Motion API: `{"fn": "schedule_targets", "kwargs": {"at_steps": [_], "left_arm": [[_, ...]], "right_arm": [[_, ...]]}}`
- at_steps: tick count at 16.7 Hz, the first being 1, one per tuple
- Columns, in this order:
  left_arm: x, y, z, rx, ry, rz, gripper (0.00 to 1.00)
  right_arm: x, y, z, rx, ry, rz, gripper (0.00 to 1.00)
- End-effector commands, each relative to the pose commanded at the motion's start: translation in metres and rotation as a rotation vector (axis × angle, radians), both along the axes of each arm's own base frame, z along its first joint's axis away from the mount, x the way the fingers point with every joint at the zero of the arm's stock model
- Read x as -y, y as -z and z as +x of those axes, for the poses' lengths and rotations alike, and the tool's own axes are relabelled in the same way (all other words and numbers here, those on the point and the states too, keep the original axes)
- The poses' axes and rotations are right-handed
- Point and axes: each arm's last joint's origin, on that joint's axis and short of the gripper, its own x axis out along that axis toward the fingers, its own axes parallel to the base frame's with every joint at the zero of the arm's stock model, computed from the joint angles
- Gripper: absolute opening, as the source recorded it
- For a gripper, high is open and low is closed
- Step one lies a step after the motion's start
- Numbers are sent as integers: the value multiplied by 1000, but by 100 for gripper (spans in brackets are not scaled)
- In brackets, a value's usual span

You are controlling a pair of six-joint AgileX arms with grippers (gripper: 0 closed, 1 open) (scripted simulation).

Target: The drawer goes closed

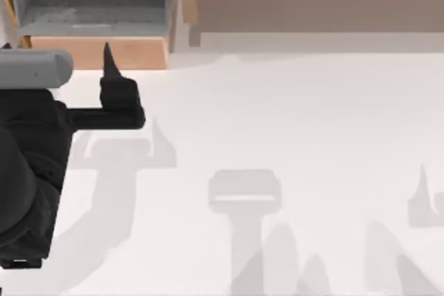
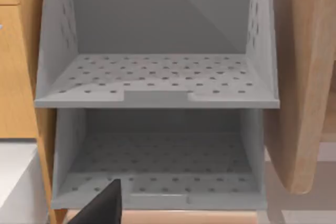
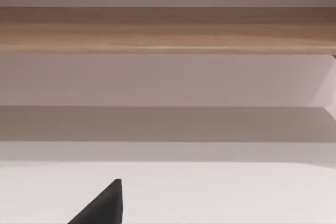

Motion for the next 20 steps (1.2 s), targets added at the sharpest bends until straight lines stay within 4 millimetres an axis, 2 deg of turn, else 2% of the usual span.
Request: {"fn": "schedule_targets", "kwargs": {"at_steps": [3,8,11,14,16,20], "left_arm": [[14,-3,0,5,-1,-5,100],[13,-2,0,2,-2,-3,100],[7,-1,11,10,-14,37,100],[-10,3,33,29,-42,131,100],[-28,7,51,48,-63,222,100],[-81,21,84,85,-109,474,100]], "right_arm": [[0,0,0,0,0,0,100],[0,0,0,0,0,0,100],[0,0,0,0,0,0,100],[0,0,0,0,0,0,100],[0,0,0,0,0,0,100],[0,0,0,0,0,0,100]]}}
